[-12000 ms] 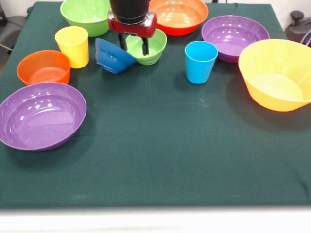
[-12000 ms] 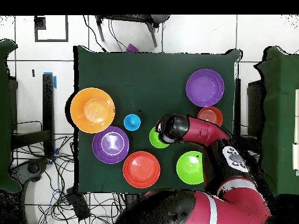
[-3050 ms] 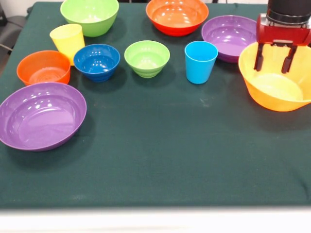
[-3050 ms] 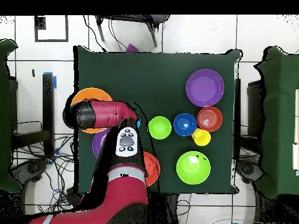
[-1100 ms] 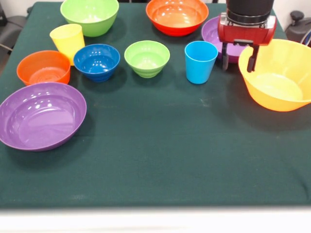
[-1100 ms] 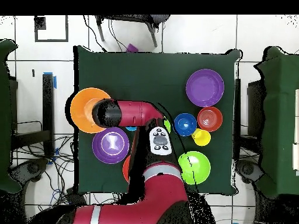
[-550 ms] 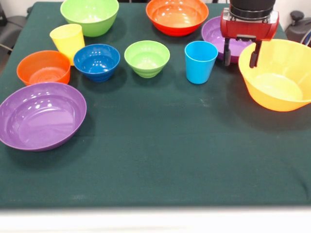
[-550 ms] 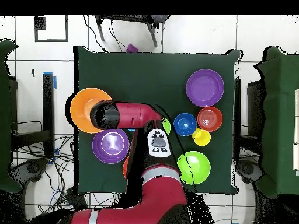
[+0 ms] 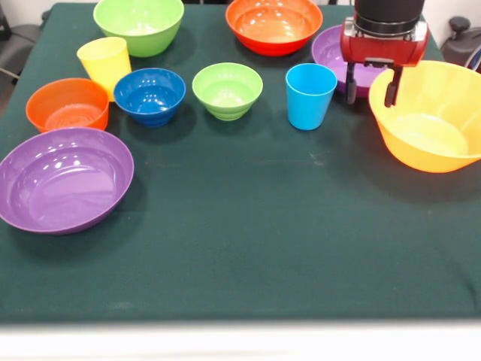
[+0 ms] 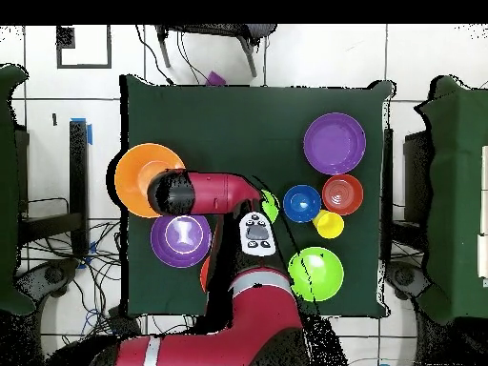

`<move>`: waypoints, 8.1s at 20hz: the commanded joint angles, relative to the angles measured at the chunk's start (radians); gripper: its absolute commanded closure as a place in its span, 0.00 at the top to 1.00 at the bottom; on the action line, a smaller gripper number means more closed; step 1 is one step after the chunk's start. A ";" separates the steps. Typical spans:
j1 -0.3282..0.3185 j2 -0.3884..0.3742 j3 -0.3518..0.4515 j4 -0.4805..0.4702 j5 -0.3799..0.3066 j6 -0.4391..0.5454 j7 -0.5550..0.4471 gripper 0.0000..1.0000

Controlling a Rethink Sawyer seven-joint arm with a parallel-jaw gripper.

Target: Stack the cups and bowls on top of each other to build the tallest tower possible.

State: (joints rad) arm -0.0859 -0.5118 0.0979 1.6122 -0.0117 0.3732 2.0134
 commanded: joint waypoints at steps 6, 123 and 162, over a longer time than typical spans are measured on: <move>0.036 0.075 0.077 0.042 -0.071 -0.079 0.036 1.00; -0.289 -0.183 0.254 -0.201 -0.574 0.319 -0.202 0.00; -0.112 -0.109 0.000 -0.382 -0.897 0.160 0.074 0.00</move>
State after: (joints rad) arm -0.2650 -0.6771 0.1672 1.2591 -0.7989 0.5715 1.9764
